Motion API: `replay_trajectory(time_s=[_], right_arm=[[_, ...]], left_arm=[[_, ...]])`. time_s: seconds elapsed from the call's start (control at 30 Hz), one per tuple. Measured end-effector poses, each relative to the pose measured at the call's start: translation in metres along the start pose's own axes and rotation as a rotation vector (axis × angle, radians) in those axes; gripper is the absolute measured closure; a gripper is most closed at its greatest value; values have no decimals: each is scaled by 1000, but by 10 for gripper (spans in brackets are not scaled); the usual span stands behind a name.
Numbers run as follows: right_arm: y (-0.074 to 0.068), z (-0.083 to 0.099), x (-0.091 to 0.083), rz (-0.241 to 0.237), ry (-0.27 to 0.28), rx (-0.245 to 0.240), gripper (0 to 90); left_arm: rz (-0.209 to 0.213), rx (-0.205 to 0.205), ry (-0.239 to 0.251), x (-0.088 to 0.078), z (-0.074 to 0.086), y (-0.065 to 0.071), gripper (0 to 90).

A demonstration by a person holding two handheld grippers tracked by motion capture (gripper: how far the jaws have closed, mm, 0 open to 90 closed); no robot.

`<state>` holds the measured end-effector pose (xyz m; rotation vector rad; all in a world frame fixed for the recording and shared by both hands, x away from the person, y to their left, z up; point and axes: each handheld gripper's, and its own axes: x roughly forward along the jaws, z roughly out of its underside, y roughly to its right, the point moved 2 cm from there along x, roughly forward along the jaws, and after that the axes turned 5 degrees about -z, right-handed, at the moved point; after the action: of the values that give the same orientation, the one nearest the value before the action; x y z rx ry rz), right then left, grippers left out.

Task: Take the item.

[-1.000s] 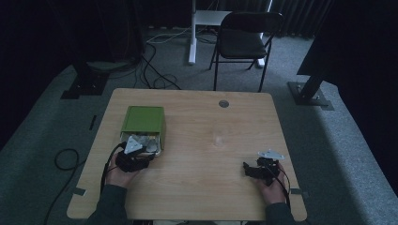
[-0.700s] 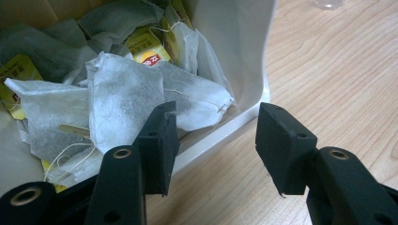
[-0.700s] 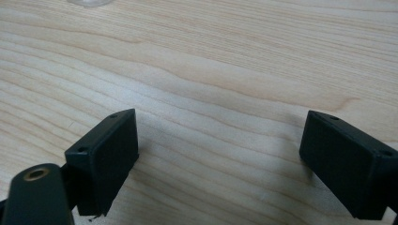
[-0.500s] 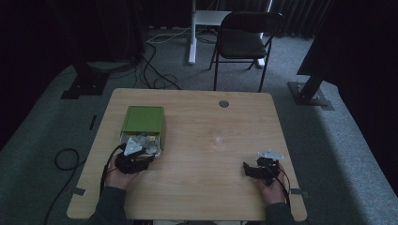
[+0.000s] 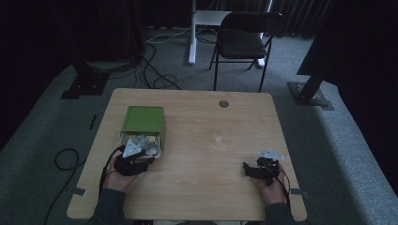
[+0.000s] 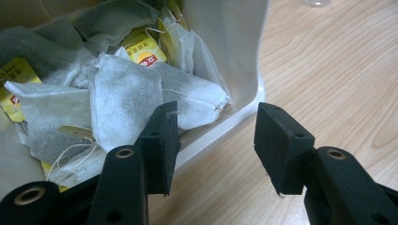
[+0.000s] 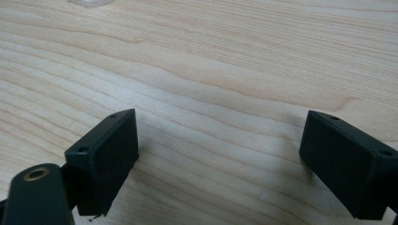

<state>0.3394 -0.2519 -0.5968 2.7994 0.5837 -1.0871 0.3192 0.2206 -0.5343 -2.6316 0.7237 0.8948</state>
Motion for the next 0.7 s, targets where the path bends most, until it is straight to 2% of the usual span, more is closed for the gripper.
replay_trajectory(time_s=[0.7], right_arm=[[0,0,0,0,0,1,115]], left_arm=[[5,5,13,-8,1,5,523]])
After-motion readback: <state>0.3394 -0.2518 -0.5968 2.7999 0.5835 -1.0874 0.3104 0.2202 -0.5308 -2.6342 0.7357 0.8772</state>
